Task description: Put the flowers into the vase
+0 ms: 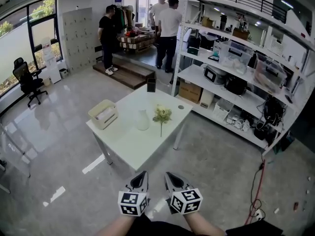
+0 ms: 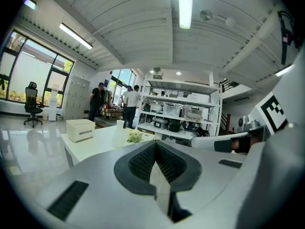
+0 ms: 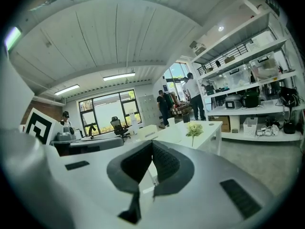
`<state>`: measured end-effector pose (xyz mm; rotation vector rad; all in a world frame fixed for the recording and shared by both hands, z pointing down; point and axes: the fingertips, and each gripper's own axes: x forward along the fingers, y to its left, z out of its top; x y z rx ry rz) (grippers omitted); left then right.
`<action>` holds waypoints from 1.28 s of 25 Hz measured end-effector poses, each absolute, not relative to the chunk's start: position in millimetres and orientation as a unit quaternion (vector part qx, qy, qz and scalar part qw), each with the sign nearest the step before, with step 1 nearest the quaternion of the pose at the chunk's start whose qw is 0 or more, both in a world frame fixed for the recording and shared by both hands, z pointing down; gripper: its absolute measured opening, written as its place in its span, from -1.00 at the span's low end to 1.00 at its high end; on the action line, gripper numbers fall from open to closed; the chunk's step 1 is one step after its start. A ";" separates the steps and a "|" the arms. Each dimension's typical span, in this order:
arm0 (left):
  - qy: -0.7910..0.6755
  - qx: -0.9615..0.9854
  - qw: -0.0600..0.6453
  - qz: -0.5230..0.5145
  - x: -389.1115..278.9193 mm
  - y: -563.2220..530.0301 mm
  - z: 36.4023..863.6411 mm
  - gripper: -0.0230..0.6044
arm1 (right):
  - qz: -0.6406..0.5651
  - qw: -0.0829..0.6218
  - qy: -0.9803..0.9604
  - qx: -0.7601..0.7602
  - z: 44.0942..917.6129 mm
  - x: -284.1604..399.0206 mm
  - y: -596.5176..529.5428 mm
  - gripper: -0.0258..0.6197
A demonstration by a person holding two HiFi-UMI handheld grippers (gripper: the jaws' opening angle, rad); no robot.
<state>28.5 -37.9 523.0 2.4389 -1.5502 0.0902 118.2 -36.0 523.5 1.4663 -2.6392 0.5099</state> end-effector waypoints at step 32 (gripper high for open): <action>-0.494 0.857 0.134 0.054 -47.3 -325.6 509.0 -0.91 | 0.173 0.033 -0.848 0.500 504.7 23.7 -321.5 -0.91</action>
